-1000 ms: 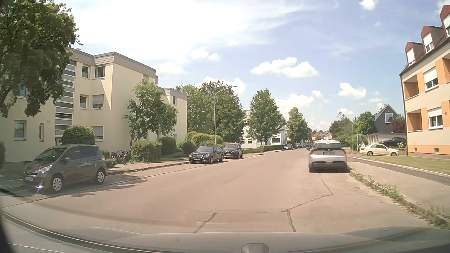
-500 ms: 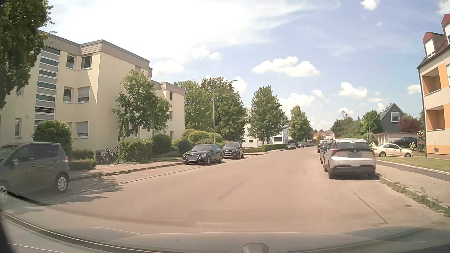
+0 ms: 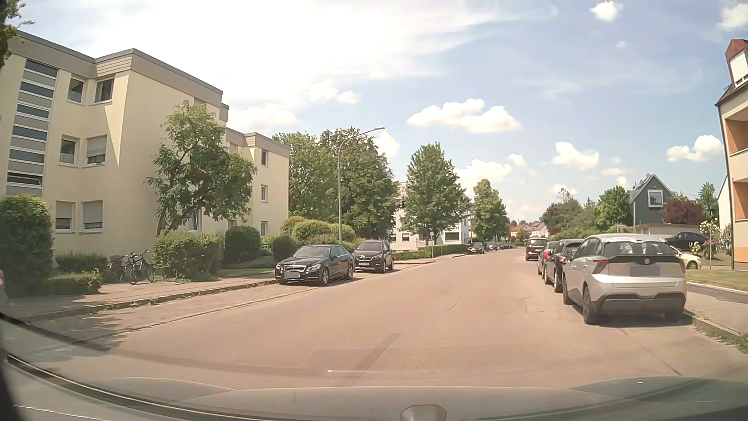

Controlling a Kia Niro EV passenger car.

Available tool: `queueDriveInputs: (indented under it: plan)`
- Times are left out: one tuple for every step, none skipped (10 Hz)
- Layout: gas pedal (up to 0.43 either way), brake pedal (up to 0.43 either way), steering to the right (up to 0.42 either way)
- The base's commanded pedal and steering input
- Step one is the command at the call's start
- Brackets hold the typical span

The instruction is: Follow the waypoints while adhering to traffic rules and regulations

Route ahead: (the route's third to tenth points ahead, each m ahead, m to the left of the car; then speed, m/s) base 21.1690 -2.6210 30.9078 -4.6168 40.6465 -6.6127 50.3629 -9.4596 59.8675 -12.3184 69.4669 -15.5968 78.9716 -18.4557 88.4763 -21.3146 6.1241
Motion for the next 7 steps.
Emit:
queueDriveInputs:
  plan:
    - [0.150, 0.000, 0.088]
    - [0.150, 0.000, 0.090]
    - [0.150, 0.000, 0.090]
    - [0.150, 0.000, 0.090]
    - [0.150, 0.000, 0.090]
    - [0.157, 0.000, 0.089]
    - [0.177, 0.000, 0.089]
